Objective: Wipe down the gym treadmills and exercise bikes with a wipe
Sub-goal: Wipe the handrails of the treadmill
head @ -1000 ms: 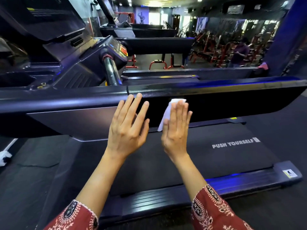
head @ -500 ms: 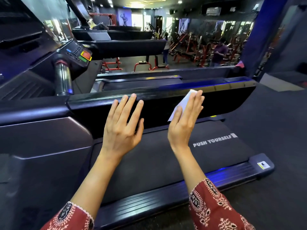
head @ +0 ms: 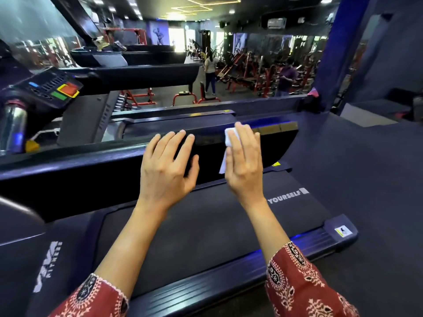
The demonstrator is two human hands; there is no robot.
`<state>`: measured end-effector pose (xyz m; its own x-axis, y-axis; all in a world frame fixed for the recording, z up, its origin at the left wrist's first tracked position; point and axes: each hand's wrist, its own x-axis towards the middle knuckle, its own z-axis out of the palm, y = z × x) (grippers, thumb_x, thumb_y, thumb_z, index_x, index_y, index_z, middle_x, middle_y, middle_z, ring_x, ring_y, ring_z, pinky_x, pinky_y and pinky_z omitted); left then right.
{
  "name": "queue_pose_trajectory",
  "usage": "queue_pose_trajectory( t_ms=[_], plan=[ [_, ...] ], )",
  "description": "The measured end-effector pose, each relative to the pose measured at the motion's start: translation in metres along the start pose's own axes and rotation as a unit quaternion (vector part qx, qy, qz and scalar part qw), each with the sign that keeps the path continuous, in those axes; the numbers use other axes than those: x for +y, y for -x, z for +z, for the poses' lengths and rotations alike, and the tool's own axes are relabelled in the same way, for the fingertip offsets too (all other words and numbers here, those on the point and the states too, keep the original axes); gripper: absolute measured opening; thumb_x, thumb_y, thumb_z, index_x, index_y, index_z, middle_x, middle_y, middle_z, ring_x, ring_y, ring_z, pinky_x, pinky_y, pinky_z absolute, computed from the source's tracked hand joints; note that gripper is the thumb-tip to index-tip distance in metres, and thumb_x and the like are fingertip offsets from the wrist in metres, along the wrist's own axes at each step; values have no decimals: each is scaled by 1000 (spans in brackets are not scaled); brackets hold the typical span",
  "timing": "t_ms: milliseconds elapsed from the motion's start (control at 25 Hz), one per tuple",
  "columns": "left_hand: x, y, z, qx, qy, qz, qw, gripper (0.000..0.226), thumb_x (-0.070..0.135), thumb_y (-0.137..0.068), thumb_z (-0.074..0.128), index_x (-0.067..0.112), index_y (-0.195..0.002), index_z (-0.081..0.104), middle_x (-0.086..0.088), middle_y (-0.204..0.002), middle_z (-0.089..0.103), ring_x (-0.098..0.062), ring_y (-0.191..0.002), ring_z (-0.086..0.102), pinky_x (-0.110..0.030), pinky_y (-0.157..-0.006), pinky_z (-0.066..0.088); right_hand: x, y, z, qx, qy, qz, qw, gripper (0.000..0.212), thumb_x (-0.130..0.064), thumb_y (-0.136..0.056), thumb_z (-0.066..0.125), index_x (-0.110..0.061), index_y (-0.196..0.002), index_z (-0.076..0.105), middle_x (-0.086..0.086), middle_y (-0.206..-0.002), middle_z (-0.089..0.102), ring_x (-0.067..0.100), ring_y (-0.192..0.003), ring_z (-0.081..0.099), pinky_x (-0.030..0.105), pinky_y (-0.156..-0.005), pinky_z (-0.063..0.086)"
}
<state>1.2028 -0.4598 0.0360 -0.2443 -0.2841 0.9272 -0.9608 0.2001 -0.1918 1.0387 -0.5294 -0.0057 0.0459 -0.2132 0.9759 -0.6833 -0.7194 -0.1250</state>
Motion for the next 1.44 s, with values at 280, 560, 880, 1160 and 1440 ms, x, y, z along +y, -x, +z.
queue_pose_trajectory(
  t_ms=[280,560,880,1160,1440],
  plan=[
    [61,-34,36,-23,34,-15,999,31,22,-86,59,2,-108,68,-15,-108,67,-32,-98,63,-45,-90,48,74,-14,-35,5,13,19,1000,35,1,-96,41,1,-131,44,26,-133,51,35,-130,41,50,-112,31],
    [144,-78,80,-34,137,-60,988,34,24,-83,56,4,-108,68,-10,-103,68,-30,-94,63,-38,-87,42,122,-31,-100,60,-166,374,910,25,-6,-100,41,-2,-119,58,-11,-112,59,-12,-103,52,4,-92,34],
    [267,-115,160,-129,303,-56,943,44,31,-86,48,2,-113,66,-11,-103,68,-30,-96,63,-42,-85,50,209,-22,-165,58,-134,475,868,24,-10,-100,46,-9,-119,60,-26,-101,57,-23,-94,51,5,-87,38],
    [341,-135,259,-202,361,-102,905,45,34,-87,49,4,-118,64,-11,-110,67,-30,-104,59,-37,-86,46,323,-14,-191,52,-81,463,881,22,-13,-101,46,-13,-117,61,-18,-107,59,-18,-96,52,5,-86,38],
    [375,-160,388,-300,246,-56,920,25,19,-81,65,-4,-89,70,-18,-90,68,-38,-86,62,-45,-82,48,464,-25,-167,-112,-17,377,919,25,-6,-101,41,-1,-119,59,6,-117,65,12,-111,56,6,-92,36]
  ],
)
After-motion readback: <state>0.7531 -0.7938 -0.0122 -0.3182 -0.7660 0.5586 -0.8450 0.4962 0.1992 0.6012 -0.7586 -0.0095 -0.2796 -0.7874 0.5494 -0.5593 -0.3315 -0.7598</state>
